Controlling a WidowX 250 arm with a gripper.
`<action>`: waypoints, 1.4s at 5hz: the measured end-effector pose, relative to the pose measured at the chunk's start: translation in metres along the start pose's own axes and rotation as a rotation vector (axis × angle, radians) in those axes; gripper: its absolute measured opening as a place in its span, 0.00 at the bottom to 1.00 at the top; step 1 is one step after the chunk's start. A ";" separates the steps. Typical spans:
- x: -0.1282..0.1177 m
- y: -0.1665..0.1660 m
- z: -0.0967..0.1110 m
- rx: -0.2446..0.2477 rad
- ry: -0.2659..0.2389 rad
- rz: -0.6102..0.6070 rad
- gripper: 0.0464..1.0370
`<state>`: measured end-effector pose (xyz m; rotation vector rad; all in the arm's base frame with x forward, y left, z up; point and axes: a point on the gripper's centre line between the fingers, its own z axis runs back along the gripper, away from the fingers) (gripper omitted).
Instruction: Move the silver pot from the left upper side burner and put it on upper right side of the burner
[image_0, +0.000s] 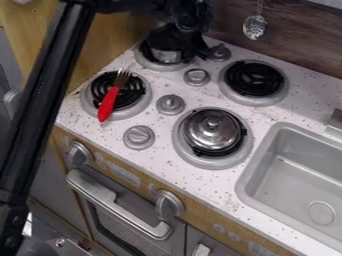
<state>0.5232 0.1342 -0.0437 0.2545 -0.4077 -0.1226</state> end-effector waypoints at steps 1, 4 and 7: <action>0.002 -0.034 0.016 -0.058 -0.037 -0.073 0.04; 0.020 -0.160 0.063 -0.126 -0.088 -0.367 0.03; 0.019 -0.182 0.054 -0.171 -0.078 -0.359 0.22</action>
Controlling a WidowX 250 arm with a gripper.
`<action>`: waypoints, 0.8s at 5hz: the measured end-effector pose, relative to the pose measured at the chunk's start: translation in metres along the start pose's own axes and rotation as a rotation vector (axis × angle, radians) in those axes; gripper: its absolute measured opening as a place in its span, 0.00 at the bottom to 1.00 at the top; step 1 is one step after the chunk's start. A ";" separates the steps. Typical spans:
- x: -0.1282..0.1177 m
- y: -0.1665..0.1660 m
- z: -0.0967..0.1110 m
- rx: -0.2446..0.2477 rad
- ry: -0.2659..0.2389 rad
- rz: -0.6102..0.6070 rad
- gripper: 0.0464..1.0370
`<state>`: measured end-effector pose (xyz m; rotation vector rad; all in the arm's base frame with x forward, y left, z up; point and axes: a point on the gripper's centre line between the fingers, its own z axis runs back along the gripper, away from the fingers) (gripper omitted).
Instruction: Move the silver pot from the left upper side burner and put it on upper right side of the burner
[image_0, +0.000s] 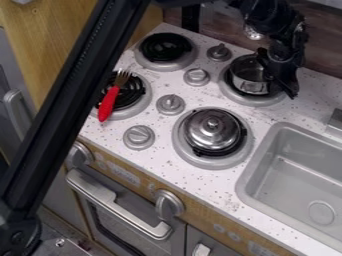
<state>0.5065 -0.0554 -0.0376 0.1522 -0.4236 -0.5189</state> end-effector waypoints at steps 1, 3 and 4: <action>-0.007 -0.008 0.000 -0.005 0.009 -0.006 0.49; -0.017 -0.013 0.066 0.031 0.044 0.074 0.97; -0.046 -0.023 0.079 0.013 0.145 0.169 0.96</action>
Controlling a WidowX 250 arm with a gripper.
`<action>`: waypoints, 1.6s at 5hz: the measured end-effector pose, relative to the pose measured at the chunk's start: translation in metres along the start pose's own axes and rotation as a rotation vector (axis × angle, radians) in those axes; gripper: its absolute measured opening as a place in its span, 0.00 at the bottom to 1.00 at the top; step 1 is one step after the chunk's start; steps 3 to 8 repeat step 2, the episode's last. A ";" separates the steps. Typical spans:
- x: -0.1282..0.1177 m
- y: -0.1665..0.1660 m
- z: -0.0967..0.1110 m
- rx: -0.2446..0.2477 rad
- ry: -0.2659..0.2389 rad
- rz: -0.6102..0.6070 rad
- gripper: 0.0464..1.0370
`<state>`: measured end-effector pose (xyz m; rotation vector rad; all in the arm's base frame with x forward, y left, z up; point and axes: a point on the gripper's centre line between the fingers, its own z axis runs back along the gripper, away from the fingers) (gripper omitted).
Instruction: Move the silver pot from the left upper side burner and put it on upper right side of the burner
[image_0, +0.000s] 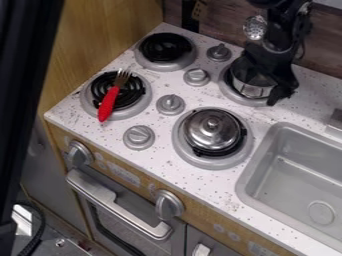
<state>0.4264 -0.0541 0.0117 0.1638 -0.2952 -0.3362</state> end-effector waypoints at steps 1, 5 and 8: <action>-0.022 -0.017 0.016 -0.104 0.041 0.103 0.96; -0.035 -0.022 0.023 -0.136 0.111 0.105 0.96; -0.035 -0.022 0.023 -0.136 0.111 0.105 0.96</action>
